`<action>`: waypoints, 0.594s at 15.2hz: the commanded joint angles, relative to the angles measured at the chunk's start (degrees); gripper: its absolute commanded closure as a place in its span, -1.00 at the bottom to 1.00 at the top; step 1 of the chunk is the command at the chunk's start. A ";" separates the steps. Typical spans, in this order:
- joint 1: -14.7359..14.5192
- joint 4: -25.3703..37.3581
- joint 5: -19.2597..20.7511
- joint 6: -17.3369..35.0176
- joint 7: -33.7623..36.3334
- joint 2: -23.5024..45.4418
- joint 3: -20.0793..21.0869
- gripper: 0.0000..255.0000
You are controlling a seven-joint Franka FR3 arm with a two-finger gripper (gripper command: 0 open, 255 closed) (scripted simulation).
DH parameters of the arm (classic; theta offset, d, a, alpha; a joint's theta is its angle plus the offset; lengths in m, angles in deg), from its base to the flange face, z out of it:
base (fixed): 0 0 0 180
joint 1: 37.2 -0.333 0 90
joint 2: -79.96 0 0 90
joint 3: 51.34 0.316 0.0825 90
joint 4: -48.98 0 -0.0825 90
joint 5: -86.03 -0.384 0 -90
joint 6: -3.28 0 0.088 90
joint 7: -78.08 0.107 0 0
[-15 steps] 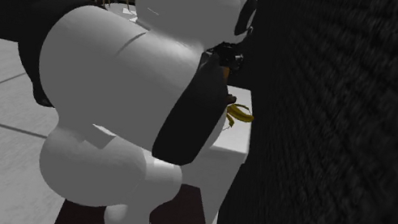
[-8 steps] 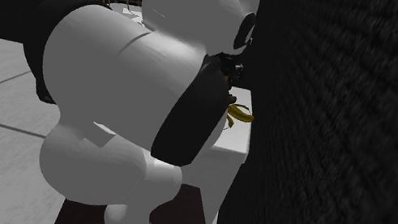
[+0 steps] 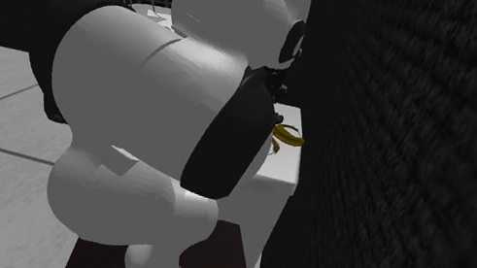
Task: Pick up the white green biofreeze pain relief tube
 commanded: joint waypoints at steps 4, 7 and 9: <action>0.03 0.13 0.01 -0.21 -0.09 -0.02 -0.06 1.00; -0.14 2.37 -0.29 -2.47 0.07 -0.02 0.45 1.00; -0.28 3.92 -0.50 -3.95 0.16 0.05 0.76 1.00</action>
